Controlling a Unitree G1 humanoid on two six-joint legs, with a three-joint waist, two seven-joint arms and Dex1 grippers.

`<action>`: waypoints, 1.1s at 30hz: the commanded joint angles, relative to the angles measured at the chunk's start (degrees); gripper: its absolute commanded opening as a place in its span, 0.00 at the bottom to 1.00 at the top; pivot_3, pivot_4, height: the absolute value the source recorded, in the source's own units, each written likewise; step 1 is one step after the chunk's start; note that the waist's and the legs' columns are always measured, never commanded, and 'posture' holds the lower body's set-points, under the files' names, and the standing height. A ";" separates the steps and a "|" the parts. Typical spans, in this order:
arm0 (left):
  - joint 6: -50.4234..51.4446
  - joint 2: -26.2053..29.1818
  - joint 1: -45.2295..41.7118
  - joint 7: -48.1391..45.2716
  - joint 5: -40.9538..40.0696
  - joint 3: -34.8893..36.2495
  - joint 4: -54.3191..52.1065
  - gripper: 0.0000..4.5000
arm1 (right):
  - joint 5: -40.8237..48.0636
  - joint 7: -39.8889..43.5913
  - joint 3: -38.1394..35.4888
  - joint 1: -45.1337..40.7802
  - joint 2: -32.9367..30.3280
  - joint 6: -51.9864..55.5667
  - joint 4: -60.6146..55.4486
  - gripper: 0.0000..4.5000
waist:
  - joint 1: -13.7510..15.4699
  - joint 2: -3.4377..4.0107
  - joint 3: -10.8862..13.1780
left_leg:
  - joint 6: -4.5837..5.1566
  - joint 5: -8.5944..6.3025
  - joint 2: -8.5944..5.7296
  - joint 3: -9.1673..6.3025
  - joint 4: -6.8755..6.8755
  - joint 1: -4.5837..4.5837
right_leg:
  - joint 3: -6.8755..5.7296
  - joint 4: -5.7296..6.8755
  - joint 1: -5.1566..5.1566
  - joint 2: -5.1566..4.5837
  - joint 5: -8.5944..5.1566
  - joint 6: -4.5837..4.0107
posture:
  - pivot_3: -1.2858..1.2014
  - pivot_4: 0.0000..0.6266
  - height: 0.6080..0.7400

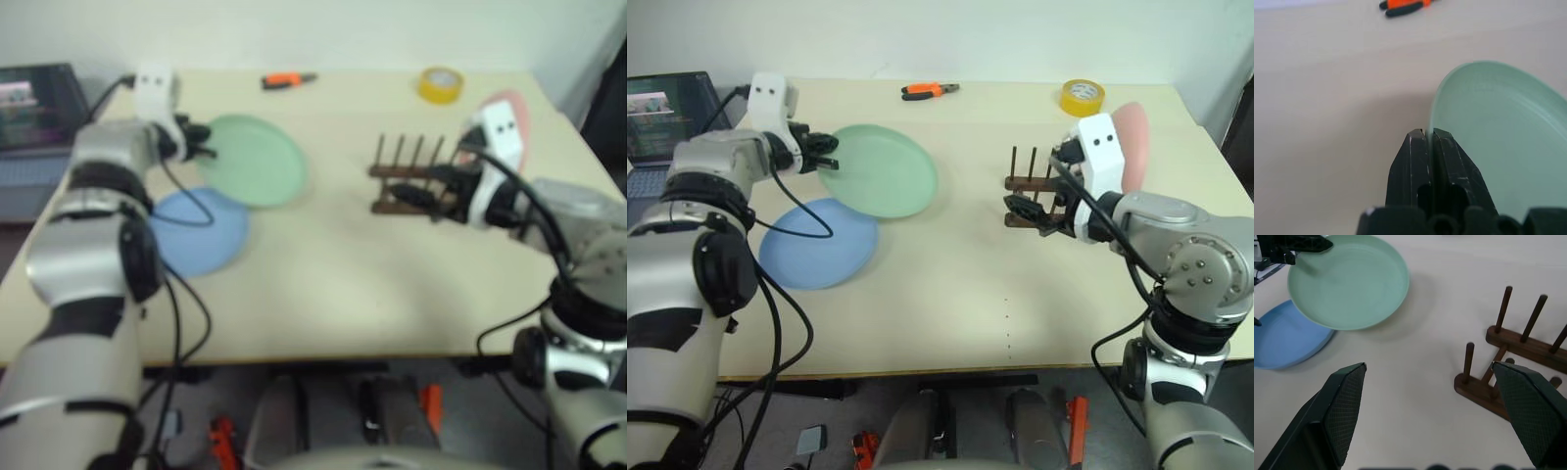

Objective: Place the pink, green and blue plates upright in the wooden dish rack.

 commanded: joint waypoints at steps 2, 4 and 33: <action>-1.36 0.40 -3.38 -1.11 -0.32 -0.28 -2.71 0.01 | 0.02 1.36 1.56 -1.69 0.39 -2.12 -0.40 1.00 | -0.04 0.00 0.00 | 0.00 0.00 0.01 0.00 -0.01 0.00 | 0.00 0.01 -0.01 0.00 0.00 0.00 | 0.52 0.24 1.00; -1.31 0.20 -4.07 -1.21 -0.34 -0.36 -2.95 0.01 | 0.02 1.98 2.64 -1.90 0.26 -3.64 -0.56 1.00 | -0.05 0.00 0.00 | 0.00 0.00 0.00 0.00 0.00 0.00 | 0.00 0.02 -0.02 0.01 0.00 0.00 | 0.52 0.24 1.00; 8.90 -10.49 -4.36 -12.93 -2.07 -8.18 -22.29 0.00 | -37.74 18.61 45.43 -9.72 -6.13 -42.55 15.34 0.30 | -1.32 -0.08 0.06 | -0.01 0.00 0.01 -0.09 0.10 -0.18 | 0.04 0.06 -0.18 0.27 -0.14 0.23 | 0.52 0.24 1.00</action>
